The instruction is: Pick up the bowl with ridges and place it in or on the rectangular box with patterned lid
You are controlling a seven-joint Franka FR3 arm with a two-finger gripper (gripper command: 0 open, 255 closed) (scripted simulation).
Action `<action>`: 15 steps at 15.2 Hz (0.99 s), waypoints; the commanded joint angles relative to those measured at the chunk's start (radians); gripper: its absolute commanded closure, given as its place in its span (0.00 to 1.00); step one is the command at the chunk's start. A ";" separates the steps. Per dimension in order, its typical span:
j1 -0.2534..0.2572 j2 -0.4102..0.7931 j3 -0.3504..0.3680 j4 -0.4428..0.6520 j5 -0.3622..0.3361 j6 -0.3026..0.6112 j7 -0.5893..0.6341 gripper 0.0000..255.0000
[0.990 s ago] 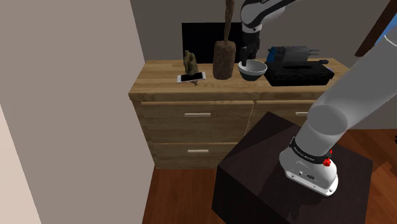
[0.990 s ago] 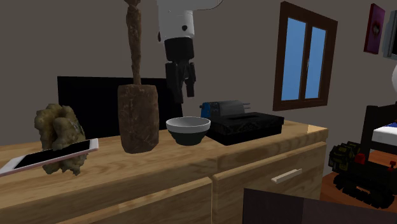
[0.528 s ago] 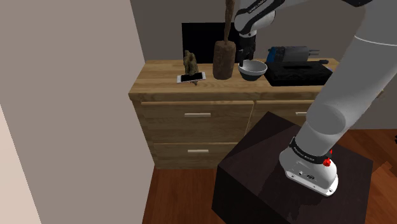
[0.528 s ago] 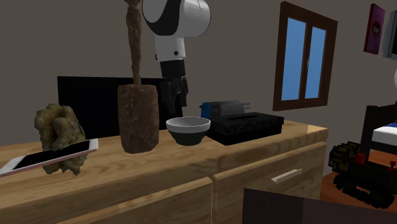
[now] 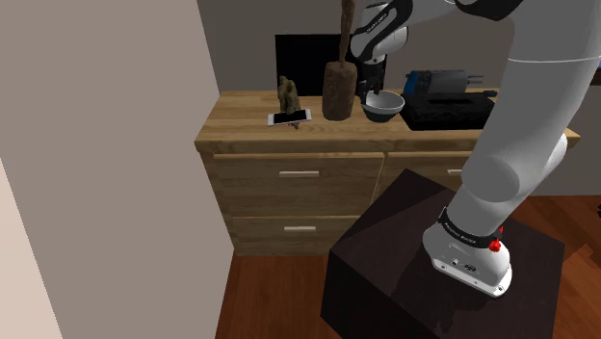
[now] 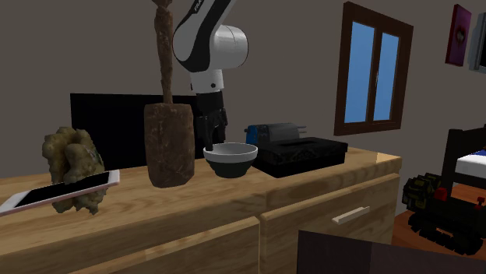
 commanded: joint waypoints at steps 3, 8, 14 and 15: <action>-0.008 0.036 0.001 -0.011 0.009 0.047 -0.006 0.00; -0.009 0.040 0.001 -0.013 0.011 0.054 -0.007 0.00; -0.009 0.040 0.001 -0.013 0.010 0.053 -0.007 1.00; -0.009 0.040 0.001 -0.013 0.010 0.053 -0.007 1.00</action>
